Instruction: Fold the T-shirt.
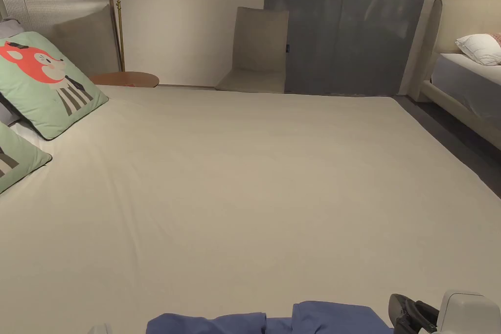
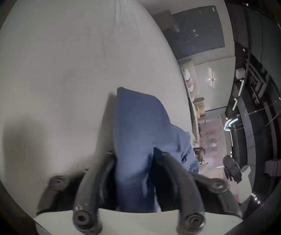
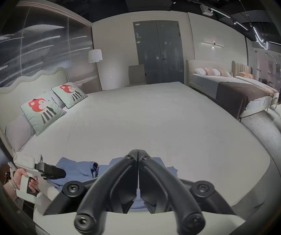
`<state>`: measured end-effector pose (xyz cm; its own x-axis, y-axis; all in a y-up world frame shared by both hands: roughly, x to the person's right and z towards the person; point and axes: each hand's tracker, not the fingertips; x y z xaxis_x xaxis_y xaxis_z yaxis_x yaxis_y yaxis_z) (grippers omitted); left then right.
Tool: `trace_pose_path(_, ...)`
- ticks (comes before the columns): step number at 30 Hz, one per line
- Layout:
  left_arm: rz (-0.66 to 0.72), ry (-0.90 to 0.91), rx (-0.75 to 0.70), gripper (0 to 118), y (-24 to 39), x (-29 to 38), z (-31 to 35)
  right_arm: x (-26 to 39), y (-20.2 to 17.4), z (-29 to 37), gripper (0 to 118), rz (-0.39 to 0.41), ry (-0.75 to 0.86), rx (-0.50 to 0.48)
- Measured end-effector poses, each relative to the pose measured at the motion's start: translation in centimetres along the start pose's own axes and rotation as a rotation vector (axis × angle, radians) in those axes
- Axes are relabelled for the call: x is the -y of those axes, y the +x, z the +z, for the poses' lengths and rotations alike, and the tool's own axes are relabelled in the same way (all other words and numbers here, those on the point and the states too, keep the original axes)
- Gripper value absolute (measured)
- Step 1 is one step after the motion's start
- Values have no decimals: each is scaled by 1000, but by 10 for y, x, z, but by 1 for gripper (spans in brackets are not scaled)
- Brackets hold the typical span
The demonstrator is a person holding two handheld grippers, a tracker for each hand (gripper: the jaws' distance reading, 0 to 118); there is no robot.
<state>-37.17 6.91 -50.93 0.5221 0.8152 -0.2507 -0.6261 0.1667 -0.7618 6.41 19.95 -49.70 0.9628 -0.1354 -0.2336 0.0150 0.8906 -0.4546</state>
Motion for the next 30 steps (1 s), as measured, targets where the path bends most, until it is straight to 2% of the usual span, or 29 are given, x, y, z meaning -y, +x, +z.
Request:
trace_pose_path(3, 80, 2, 67, 8, -16, -11, 18, 1, 3, 0, 1, -2, 3, 4)
trace_pose_path(6, 58, 38, 21, 7, -14, -7, 39, 0, 4, -1, 1, -7, 5, 10)
trace_pose_path(9, 104, 119, 7, 7, -24, -7, 71, 0, 3, -1, 1, -8, 4, 7)
trace_pose_path(11, 127, 190, -16, 7, -56, -20, 93, 1, 1, -1, 1, -6, 1, 2)
trace_pose_path(15, 65, 251, -124, 7, -51, -24, 125, 6, -1, -8, 1, -11, -9, -11)
trace_pose_path(17, 27, 256, -132, 7, -37, -23, 129, 7, -4, -10, 1, -13, -14, -21)
trace_pose_path(23, -169, 221, -2, 7, 28, -26, 99, 6, -8, -12, 1, -11, -14, -47)
trace_pose_path(28, -289, 111, 103, 7, 90, -12, 31, 6, 0, -6, 1, -29, -2, -36)
trace_pose_path(30, -323, 56, 105, 7, 95, -12, -5, 7, 4, -3, 1, -34, 0, -28)
